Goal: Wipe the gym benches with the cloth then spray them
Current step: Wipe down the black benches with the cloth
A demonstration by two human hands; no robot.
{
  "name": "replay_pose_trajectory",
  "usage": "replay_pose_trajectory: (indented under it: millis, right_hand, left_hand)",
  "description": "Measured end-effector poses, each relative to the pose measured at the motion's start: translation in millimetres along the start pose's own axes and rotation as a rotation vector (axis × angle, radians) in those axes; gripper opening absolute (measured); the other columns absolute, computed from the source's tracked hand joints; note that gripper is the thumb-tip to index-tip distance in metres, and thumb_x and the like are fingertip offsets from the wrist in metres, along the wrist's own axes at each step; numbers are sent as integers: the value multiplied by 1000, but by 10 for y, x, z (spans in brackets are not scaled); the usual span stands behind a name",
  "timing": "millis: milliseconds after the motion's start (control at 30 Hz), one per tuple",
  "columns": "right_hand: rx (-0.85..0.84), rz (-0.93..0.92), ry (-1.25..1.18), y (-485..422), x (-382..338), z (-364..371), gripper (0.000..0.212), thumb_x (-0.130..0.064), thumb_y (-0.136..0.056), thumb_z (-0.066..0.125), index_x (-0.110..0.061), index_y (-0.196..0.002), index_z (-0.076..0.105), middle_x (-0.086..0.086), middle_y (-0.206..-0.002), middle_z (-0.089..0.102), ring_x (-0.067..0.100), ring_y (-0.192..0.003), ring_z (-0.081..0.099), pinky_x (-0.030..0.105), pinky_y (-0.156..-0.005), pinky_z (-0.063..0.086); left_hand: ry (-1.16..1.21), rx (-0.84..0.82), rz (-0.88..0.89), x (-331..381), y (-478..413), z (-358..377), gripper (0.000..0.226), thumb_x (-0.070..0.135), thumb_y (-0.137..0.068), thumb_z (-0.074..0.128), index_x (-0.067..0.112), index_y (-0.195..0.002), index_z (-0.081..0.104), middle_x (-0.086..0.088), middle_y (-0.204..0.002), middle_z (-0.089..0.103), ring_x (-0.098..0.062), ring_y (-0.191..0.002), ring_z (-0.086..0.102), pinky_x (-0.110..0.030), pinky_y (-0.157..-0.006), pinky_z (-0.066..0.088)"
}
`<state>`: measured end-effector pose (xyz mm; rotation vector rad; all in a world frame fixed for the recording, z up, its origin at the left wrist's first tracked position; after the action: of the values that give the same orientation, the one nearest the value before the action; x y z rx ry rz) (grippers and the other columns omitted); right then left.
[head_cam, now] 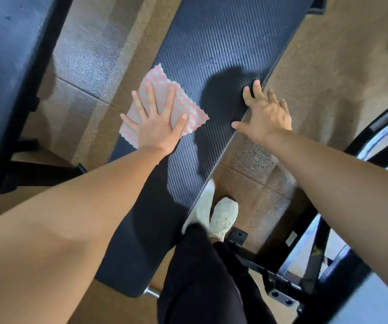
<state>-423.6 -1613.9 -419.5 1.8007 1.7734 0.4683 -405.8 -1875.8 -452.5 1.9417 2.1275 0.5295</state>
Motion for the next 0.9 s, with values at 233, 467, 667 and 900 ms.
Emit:
replay_pose_trajectory:
  millis: [233,467,667,900]
  right_hand:
    - [-56,-47,46,-62,80,-136,92,-63,-90,62,-29,-161,13,-3,-171,3,36,-155,12,62,-122,17]
    - [-55,-142,-85,10,279,-265,78,-31,-95,66,-39,-159,23,-17,-168,12,29,-133,50,48,-109,44]
    - [221,-39,-348,-230,423,-629,59,-27,-96,67,-24,-151,47,-2,-161,40,29,-141,45,45,-116,36]
    - [155,62,-139,-693,626,-886,87,-47,-95,64,-25,-162,14,-3,-171,3,35,-149,25,53,-114,35]
  left_hand:
    - [-27,-21,190,439,183,102,72,70,-102,14,39,-160,-16,-14,-171,-13,-47,-155,-12,-80,-114,2]
    - [-104,22,687,917,376,235,68,64,-102,39,38,-163,20,-14,-172,9,-49,-155,2,-77,-115,17]
    - [-107,24,556,684,-278,-77,69,71,-101,25,43,-163,11,-11,-173,3,-47,-156,5,-79,-113,10]
    - [-33,28,157,502,-987,-421,69,70,-101,19,47,-160,-7,-14,-172,-8,-45,-156,-8,-80,-114,7]
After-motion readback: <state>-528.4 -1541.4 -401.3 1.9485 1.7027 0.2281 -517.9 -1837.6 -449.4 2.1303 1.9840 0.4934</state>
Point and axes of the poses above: each hand's wrist, its own y-axis away from the middle knuckle, its own z-axis out of the palm, x = y × z, the point moved 3 cm from there along -y, towards the middle knuckle
